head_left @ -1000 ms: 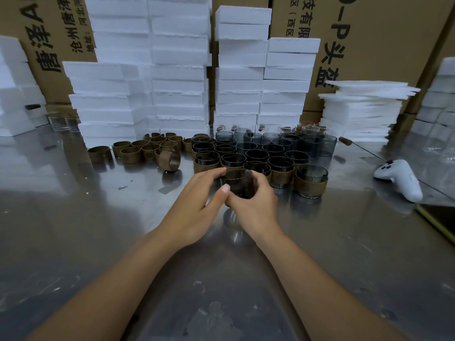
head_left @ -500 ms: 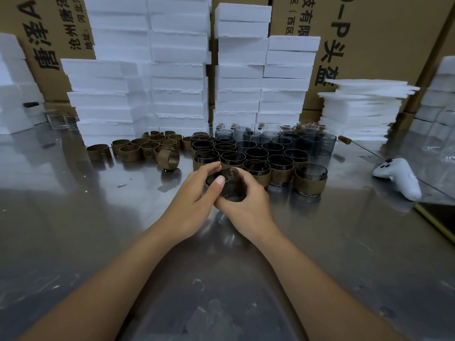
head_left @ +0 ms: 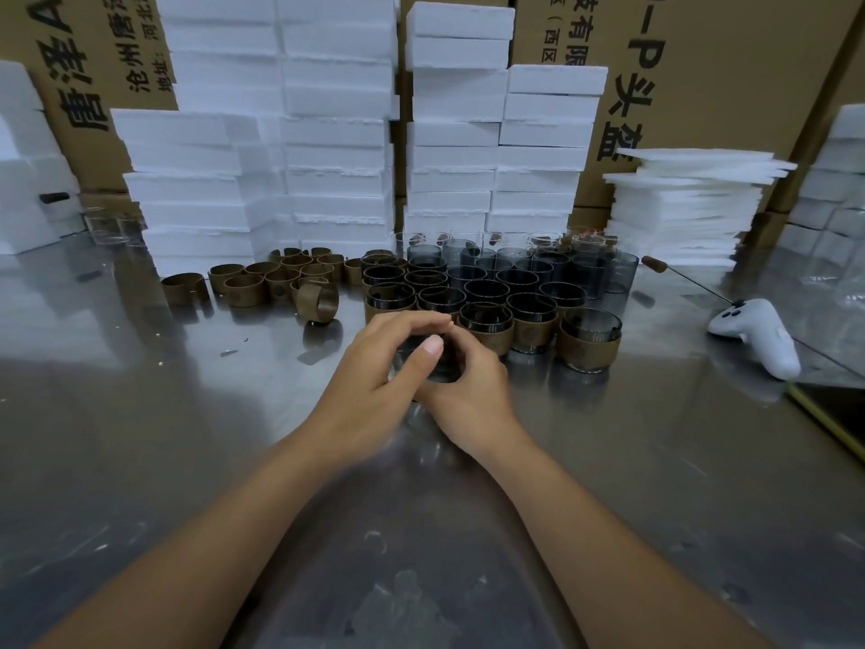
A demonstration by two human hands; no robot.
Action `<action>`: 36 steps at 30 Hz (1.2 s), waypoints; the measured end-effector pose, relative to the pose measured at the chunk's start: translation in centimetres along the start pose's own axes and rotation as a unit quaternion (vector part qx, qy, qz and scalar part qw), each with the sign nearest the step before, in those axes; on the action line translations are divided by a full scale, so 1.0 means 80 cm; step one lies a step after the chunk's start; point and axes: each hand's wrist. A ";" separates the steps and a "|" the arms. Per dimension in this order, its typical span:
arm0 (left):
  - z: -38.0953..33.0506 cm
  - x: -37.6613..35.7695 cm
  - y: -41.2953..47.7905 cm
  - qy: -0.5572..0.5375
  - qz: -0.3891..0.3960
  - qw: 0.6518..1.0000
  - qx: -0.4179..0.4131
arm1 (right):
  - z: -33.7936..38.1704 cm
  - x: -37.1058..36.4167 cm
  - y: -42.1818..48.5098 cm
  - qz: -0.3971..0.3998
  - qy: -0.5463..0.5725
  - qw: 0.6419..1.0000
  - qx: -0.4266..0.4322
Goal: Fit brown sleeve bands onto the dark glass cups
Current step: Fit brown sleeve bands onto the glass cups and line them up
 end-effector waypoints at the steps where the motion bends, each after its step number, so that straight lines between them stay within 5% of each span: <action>1: -0.001 0.001 0.001 0.000 -0.007 1.000 -0.003 | -0.001 0.000 0.001 -0.005 0.003 1.000 -0.004; 15: 0.000 0.010 0.004 0.055 -0.090 0.994 -0.004 | -0.008 0.001 0.006 -0.065 0.064 0.994 -0.067; 22: 0.012 0.009 0.006 0.060 -0.037 0.996 0.063 | -0.008 0.000 0.006 -0.067 0.066 0.994 -0.058; 36: 0.023 0.006 0.012 -0.186 -0.025 0.965 0.183 | -0.005 -0.005 0.000 0.011 0.051 0.999 0.003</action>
Point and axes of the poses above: each hand's wrist, its own y-axis towards the middle knuckle, its own x-axis out of the back of the hand, z = x × y
